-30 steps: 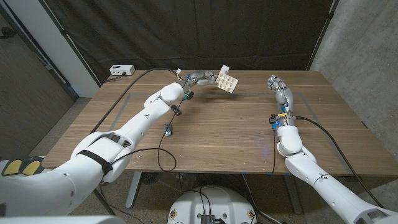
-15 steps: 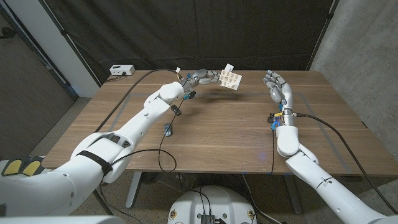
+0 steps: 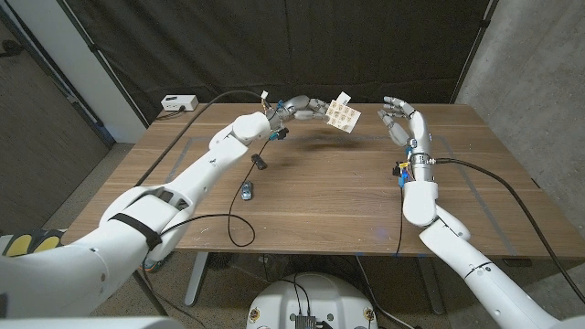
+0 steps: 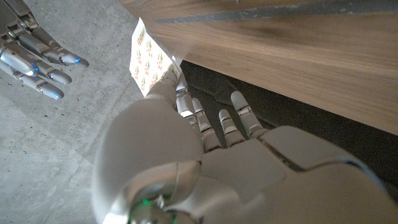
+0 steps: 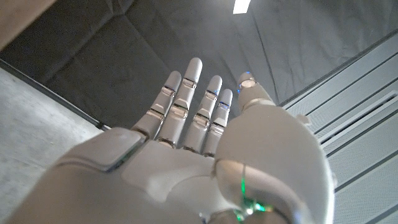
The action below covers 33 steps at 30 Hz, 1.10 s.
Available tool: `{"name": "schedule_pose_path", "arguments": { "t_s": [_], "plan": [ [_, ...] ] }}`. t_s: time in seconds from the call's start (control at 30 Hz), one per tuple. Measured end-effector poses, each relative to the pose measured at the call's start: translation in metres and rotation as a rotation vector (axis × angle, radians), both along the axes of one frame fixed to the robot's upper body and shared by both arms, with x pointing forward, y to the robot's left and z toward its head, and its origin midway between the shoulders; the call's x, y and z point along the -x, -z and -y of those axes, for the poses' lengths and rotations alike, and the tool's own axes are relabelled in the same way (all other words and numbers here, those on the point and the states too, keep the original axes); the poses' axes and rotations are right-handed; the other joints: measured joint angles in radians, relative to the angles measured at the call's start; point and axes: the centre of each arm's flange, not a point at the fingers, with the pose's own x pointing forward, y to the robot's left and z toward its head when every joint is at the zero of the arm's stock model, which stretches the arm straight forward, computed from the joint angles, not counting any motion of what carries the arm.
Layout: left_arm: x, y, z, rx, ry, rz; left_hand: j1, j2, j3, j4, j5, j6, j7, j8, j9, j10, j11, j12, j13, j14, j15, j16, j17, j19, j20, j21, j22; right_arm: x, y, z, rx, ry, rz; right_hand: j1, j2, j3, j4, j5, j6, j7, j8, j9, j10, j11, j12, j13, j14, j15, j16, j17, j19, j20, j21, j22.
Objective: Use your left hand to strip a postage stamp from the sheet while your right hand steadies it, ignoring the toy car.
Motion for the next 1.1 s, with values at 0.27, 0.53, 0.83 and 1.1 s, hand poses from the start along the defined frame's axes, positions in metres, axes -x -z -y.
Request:
{"name": "schedule_pose_path", "arguments": {
  "t_s": [0.27,0.53,0.83,1.1],
  "plan": [
    [0.006,-0.009,0.004,-0.065,0.008,0.035,0.010,-0.017,0.006,-0.012,0.000,0.004,0.004,0.000,0.000,0.022,-0.014,0.015,-0.001,0.008,0.000,-0.008,0.000,-0.003,-0.011,0.015,0.000,0.014,-0.011,-0.011,0.109,0.114,0.072,0.020,-0.009,-0.017,0.005,0.000,0.019,0.005,0.000,0.000,0.021,0.002,0.002,0.008,0.002,-0.002,0.035,0.038,-0.002,-0.002,0.018,0.006],
    [0.012,-0.017,0.010,-0.106,0.026,0.056,-0.002,-0.036,0.006,-0.021,0.008,0.015,0.014,0.002,0.000,0.029,-0.021,0.016,-0.008,0.015,-0.003,-0.014,0.000,-0.004,-0.011,0.019,0.000,0.020,-0.015,-0.024,0.230,0.222,0.126,0.020,-0.009,-0.029,0.012,0.004,0.030,0.005,0.000,0.000,0.027,0.006,0.002,0.011,0.002,-0.001,0.038,0.051,-0.002,-0.001,0.024,0.006],
    [0.018,-0.019,0.017,-0.138,0.065,0.069,-0.019,-0.053,0.006,-0.021,0.008,0.031,0.012,0.020,-0.037,0.044,-0.025,0.016,-0.017,0.035,-0.005,-0.018,-0.003,-0.004,-0.018,0.027,-0.003,0.025,-0.017,-0.040,0.338,0.325,0.174,0.008,-0.005,-0.040,0.023,0.004,0.040,0.005,0.000,0.000,0.033,0.012,0.002,0.014,0.002,-0.001,0.038,0.056,-0.007,-0.007,0.030,0.006],
    [0.022,-0.020,0.020,-0.150,0.091,0.066,-0.015,-0.068,0.008,-0.030,0.016,0.052,0.016,0.036,-0.062,0.047,-0.028,0.016,-0.026,0.035,-0.005,-0.021,-0.003,0.002,-0.023,0.027,-0.003,0.022,-0.016,-0.052,0.407,0.383,0.194,-0.007,-0.011,-0.047,0.030,0.004,0.053,0.003,0.000,0.000,0.038,0.015,0.010,0.019,0.001,-0.001,0.045,0.064,-0.007,-0.007,0.038,0.006]
  ]
}}
